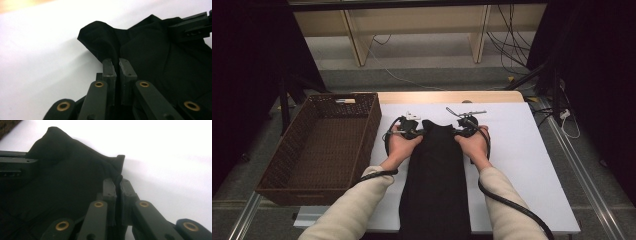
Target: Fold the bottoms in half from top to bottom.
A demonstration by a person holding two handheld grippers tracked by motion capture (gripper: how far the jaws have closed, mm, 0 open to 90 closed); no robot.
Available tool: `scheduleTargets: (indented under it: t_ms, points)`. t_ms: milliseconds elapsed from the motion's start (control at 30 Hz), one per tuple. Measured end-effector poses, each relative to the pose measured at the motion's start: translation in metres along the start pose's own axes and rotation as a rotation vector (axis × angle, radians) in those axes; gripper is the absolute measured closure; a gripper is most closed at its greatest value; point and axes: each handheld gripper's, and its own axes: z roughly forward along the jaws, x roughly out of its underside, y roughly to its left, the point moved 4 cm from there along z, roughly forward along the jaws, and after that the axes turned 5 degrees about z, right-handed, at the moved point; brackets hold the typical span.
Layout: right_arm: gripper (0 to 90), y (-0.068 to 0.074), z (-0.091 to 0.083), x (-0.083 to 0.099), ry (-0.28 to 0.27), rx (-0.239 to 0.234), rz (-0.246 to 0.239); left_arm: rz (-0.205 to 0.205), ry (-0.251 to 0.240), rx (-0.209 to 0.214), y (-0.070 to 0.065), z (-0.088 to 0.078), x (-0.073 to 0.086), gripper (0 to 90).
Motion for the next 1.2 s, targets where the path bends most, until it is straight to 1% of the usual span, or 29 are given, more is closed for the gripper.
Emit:
scheduleTargets:
  t_ms: [133, 267, 500, 533, 667, 767, 800, 833, 967, 1200]
  points:
    - [85.4, 0.001, -0.004, -0.008, -0.042, 0.007, -0.006, 0.004, -0.029, -0.007, 0.002, -0.005, -0.009, 84.4]
    - [85.4, 0.004, -0.009, -0.017, -0.078, 0.010, -0.021, 0.005, -0.047, -0.020, 0.005, -0.008, -0.015, 84.4]
    - [85.3, 0.008, -0.013, -0.028, -0.105, 0.014, -0.029, 0.013, -0.084, -0.038, 0.008, -0.014, -0.026, 84.4]
    - [85.3, 0.009, -0.014, -0.032, -0.117, 0.015, -0.033, 0.014, -0.090, -0.039, 0.009, -0.015, -0.028, 84.4]
    - [85.3, 0.010, -0.017, -0.037, -0.136, 0.017, -0.036, 0.019, -0.109, -0.040, 0.011, -0.020, -0.037, 84.4]
    - [85.3, 0.012, -0.020, -0.044, -0.173, 0.014, -0.046, 0.015, -0.127, -0.043, 0.012, -0.024, -0.044, 84.4]
    - [85.2, 0.013, -0.022, -0.047, -0.183, 0.013, -0.050, 0.014, -0.137, -0.045, 0.013, -0.026, -0.048, 84.4]
    - [85.2, 0.013, -0.022, -0.047, -0.183, 0.013, -0.050, 0.014, -0.137, -0.045, 0.013, -0.026, -0.048, 84.4]
    - [85.2, 0.014, -0.026, -0.054, -0.202, 0.020, -0.058, 0.005, -0.160, -0.051, 0.015, -0.031, -0.059, 84.5]
    - [85.2, 0.016, -0.035, -0.069, -0.239, 0.029, -0.058, 0.014, -0.186, -0.060, 0.017, -0.038, -0.076, 84.4]
